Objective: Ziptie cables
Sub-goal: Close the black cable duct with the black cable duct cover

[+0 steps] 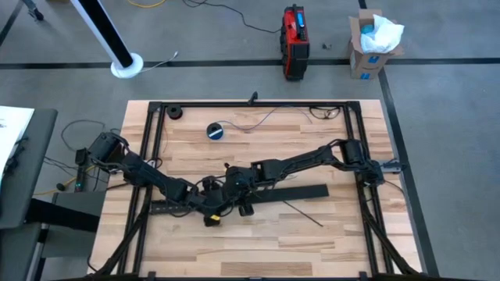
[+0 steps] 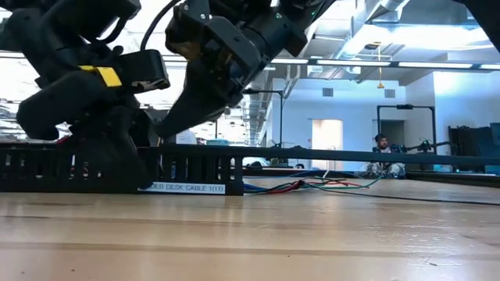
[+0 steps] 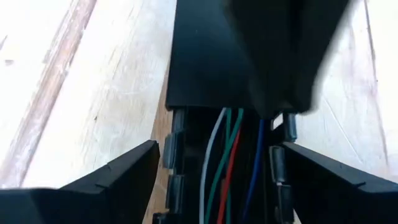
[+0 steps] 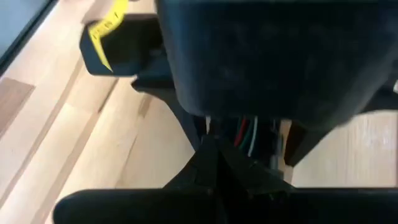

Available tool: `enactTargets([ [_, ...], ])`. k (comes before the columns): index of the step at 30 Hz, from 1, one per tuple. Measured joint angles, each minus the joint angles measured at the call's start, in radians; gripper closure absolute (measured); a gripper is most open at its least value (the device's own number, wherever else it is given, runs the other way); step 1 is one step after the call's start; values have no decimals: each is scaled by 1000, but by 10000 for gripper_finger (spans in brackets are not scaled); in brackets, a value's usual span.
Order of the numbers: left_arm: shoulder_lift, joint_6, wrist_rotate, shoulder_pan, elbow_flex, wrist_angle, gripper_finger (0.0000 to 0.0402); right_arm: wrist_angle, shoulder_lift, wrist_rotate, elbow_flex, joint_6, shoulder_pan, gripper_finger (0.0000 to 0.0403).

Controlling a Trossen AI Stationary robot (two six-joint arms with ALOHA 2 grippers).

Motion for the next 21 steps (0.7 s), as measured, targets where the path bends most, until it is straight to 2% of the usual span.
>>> enactTargets([
  [6, -1, -3, -2, 4, 0, 5, 98, -34, -11, 24, 37, -2, 1, 403],
  [11, -2, 1, -5, 3, 2, 20, 98, -321, -26, 53, 156, -52, 6, 403],
  [16, -2, 21, -5, 3, 2, 66, 101, -491, -25, 72, 168, -140, 33, 403],
  [21, -3, 18, -5, 3, 2, 64, 114, -487, -23, 79, 133, -163, 39, 403],
])
